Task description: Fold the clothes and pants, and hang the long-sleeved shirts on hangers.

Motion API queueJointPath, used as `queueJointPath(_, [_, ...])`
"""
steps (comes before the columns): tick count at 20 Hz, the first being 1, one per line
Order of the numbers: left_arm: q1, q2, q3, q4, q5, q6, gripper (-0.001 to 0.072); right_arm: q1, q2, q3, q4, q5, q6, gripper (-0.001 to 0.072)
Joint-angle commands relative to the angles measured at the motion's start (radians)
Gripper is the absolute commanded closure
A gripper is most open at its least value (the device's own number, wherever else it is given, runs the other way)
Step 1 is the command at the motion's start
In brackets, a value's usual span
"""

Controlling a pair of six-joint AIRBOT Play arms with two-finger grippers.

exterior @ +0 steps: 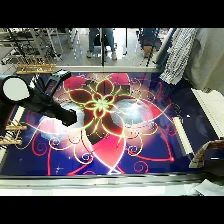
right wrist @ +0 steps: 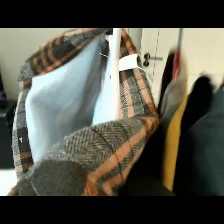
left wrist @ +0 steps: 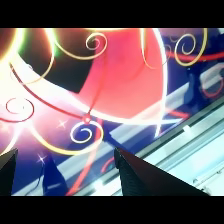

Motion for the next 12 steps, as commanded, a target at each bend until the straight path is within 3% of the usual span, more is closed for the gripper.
queueJointPath(1, [-0.001,-0.001,-0.002,0.019,-0.035,-0.03,0.0062,-0.042,-0.007,-0.027,0.185,-0.047,-0.051,0.061])
queueJointPath(3, [-0.001,-0.001,-0.002,0.019,-0.035,-0.031,0.0062,-0.015,0.031,-0.027,0.274,-0.129,-0.051,0.0028])
queueJointPath(6, [-0.003,-0.001,-0.002,0.016,-0.046,-0.03,0.0062,0.063,0.131,-0.027,0.381,-0.295,-0.049,0.0015])
queueJointPath(8, [-0.003,-0.001,-0.002,0.075,-0.072,-0.03,0.0066,0.142,0.222,-0.027,0.615,-0.352,-0.061,0.0017])
queueJointPath(10, [-0.005,-0.001,-0.001,0.346,-0.113,-0.063,0.0067,0.268,0.293,-0.027,0.872,-0.294,-0.303,0.0018])
queueJointPath(12, [-0.001,0.003,-0.001,0.746,-0.12,-0.161,0.0067,0.443,0.327,-0.027,1.088,-0.075,-0.557,0.0018])
